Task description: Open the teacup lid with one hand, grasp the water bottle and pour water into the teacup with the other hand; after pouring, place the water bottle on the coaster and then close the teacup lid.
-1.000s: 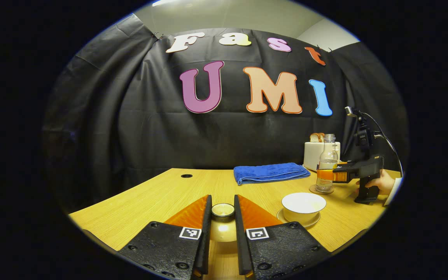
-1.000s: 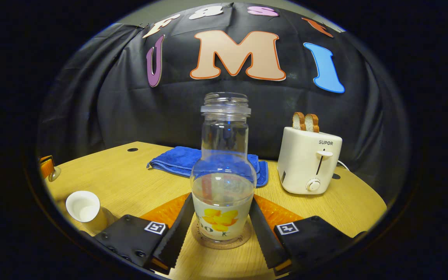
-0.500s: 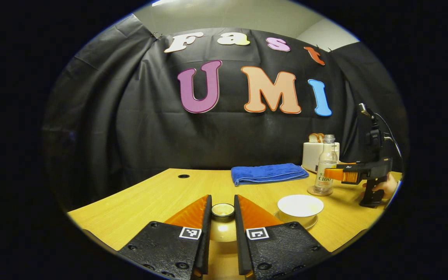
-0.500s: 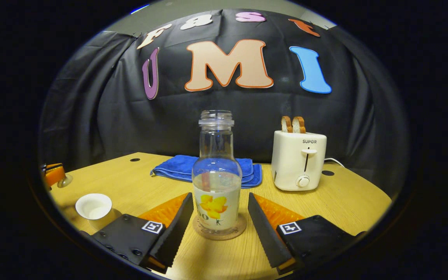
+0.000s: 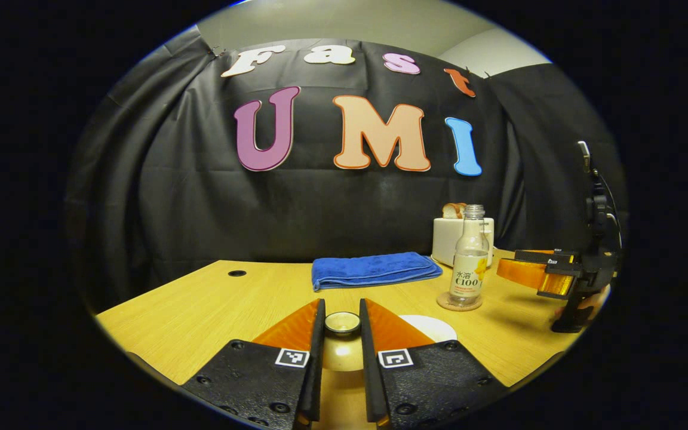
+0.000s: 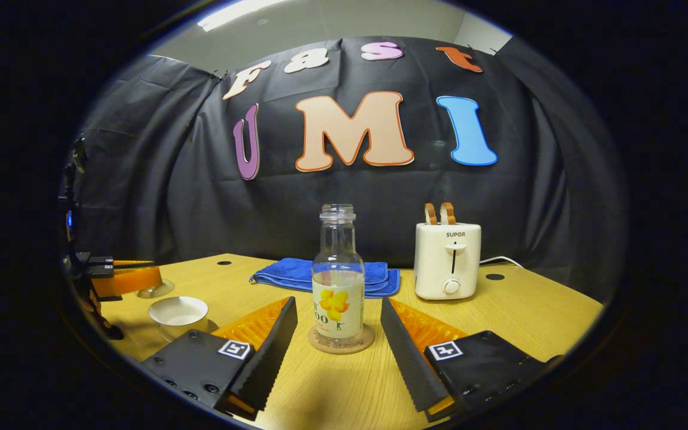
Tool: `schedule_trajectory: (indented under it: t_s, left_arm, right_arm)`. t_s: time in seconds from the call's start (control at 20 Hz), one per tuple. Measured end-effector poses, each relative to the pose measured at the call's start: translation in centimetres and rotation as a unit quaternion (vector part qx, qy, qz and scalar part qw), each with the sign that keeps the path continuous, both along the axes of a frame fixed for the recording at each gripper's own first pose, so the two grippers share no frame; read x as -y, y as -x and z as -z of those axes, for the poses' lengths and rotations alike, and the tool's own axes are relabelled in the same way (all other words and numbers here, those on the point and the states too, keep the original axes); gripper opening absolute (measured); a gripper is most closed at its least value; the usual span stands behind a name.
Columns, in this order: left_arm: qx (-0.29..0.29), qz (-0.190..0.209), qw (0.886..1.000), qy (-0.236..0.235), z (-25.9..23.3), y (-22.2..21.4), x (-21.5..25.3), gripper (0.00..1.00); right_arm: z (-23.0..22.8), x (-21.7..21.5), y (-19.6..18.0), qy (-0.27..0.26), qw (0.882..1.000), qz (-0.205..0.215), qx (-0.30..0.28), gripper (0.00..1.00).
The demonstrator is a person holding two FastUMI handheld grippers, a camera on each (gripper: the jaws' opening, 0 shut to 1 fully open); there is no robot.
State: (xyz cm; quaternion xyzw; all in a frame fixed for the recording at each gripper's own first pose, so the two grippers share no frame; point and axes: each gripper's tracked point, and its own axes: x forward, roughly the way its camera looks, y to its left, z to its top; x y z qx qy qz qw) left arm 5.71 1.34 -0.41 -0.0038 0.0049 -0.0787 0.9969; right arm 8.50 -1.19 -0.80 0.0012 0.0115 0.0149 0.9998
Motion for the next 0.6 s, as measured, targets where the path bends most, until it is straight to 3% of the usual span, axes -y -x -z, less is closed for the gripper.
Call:
schedule_trajectory:
  t_s: [0.15,0.2,0.3,0.6]
  left_arm:
    - [-0.001,0.022,1.0,0.0,0.0,-0.3,1.5,0.28]
    - [0.001,0.029,1.0,0.001,-0.1,-0.4,2.1,0.28]
    - [-0.001,0.048,0.999,0.0,0.0,-0.5,3.3,0.28]
    - [-0.024,0.093,0.995,-0.014,0.8,-0.2,5.9,0.28]
  right_arm:
    - [0.0,0.2,1.2,-0.001,1.0,-0.004,0.0,0.87]
    - [0.0,0.1,1.6,-0.001,1.0,-0.007,0.0,0.92]
    - [-0.1,0.2,2.3,0.0,1.0,-0.009,0.0,0.87]
    - [-0.2,1.0,4.1,0.0,1.0,0.003,0.002,0.91]
